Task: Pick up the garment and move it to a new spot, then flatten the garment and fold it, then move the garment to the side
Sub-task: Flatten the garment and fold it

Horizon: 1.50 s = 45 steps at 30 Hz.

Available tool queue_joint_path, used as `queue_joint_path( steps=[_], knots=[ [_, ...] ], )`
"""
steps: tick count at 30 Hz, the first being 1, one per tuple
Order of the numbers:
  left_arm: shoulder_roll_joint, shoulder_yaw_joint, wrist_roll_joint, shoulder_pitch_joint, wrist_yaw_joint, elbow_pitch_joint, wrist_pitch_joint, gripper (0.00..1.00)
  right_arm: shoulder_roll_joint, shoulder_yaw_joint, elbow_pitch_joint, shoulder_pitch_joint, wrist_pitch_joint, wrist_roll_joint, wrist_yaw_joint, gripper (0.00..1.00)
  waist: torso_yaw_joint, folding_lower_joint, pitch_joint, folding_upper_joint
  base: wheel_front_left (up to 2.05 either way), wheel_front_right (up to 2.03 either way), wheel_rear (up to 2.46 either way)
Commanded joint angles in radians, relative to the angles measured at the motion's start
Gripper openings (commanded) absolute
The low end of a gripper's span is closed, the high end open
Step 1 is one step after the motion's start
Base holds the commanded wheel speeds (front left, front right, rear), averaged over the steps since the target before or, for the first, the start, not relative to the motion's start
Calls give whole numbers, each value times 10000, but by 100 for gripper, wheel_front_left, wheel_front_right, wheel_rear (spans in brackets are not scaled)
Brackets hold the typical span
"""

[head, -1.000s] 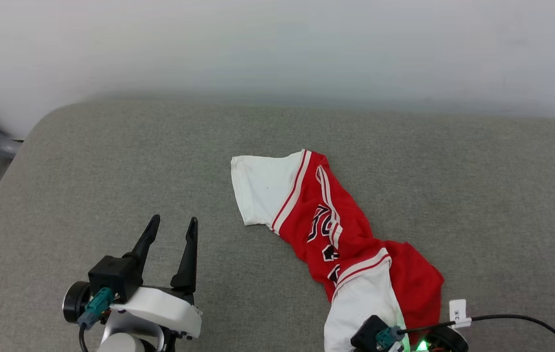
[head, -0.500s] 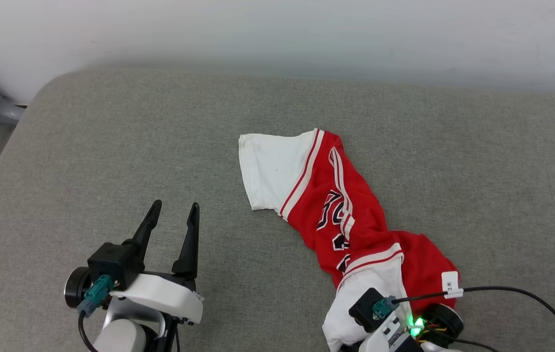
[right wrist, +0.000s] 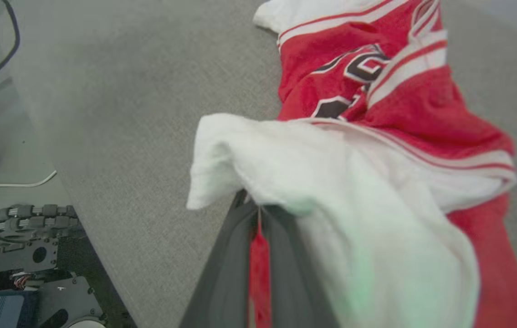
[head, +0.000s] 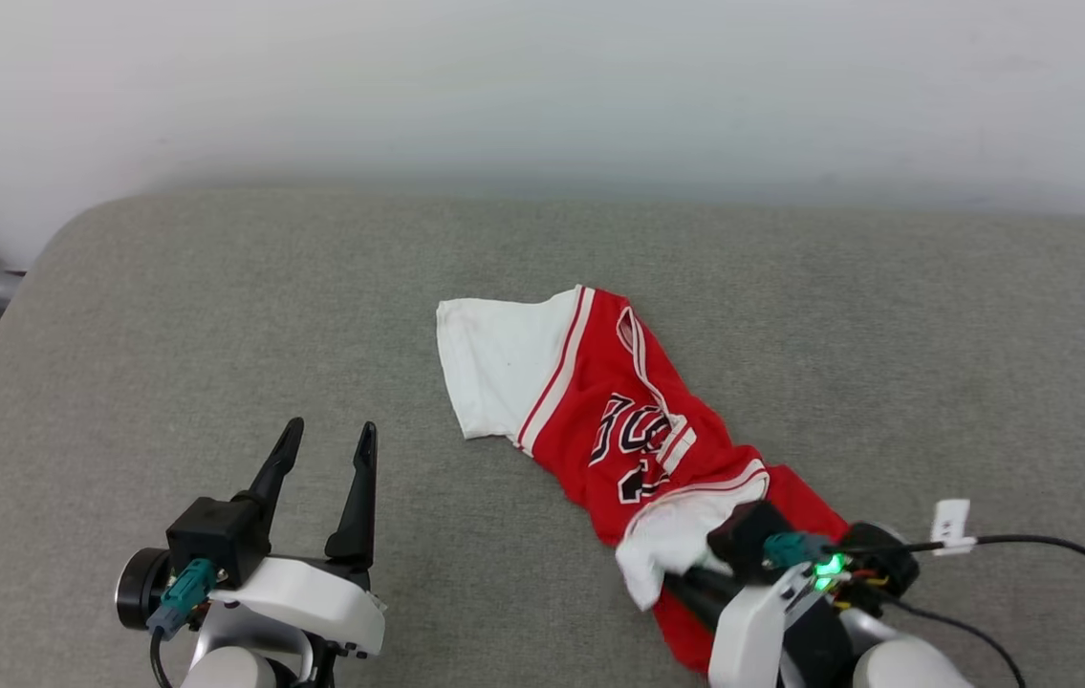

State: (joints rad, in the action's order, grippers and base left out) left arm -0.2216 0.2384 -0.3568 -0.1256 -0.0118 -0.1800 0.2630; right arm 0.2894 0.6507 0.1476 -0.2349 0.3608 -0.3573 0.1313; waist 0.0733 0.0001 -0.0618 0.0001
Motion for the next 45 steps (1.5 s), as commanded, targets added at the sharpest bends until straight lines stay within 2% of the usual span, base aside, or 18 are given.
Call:
queue_joint_path(
  steps=[1,2,3,8,16,21,27,28,29,35,41,45],
  knots=[
    [11,-37,23,86,-10,13,25,100,-56,-233,-194,129,-127,140,-10,0,-154,-1,137,-1,0,0,0],
    [18,-49,47,111,-14,27,25,100,-78,-486,-364,143,-160,194,-9,0,-210,-1,178,-1,0,0,0],
    [6,-97,76,206,-22,66,23,100,-173,-1450,-903,215,-219,520,-10,0,-397,-1,249,-1,0,0,0],
    [26,-130,98,279,-43,101,25,100,-256,-3768,-1387,501,-135,1196,-9,0,-602,-1,256,-1,0,0,0],
    [54,-151,116,142,30,112,25,100,-459,-7046,-952,1357,93,1963,-7,0,-627,-1,38,-1,0,0,0],
    [77,-150,153,58,20,83,25,100,-894,-8256,43,1862,-155,1916,-9,0,-564,-1,-149,-1,0,0,0],
    [103,-168,135,14,72,1,25,100,-1345,-8629,1504,1941,-711,1907,-9,0,-491,-1,-241,-1,0,0,0],
    [107,-170,128,1,85,-9,25,100,-1387,-8620,1627,1886,-929,1901,-9,25,-479,-1,-237,-1,0,0,0],
    [113,-176,124,0,93,-24,25,100,-1468,-8644,1726,1832,-1132,1810,-9,100,-469,-1,-222,-1,0,0,0],
    [131,-126,125,204,84,-186,25,100,-1652,-8937,1709,2069,-2504,1761,-9,100,-386,-1,177,-1,0,0,0],
    [72,-143,35,593,-40,-239,-11,100,-1954,-9204,575,2694,-3759,1895,-7,100,-435,-1,709,-1,0,0,0],
    [45,-190,-30,802,-148,-202,-86,100,-2124,-8933,-346,2961,-4141,2098,-7,100,-540,-1,889,-1,0,0,0]
  ],
)
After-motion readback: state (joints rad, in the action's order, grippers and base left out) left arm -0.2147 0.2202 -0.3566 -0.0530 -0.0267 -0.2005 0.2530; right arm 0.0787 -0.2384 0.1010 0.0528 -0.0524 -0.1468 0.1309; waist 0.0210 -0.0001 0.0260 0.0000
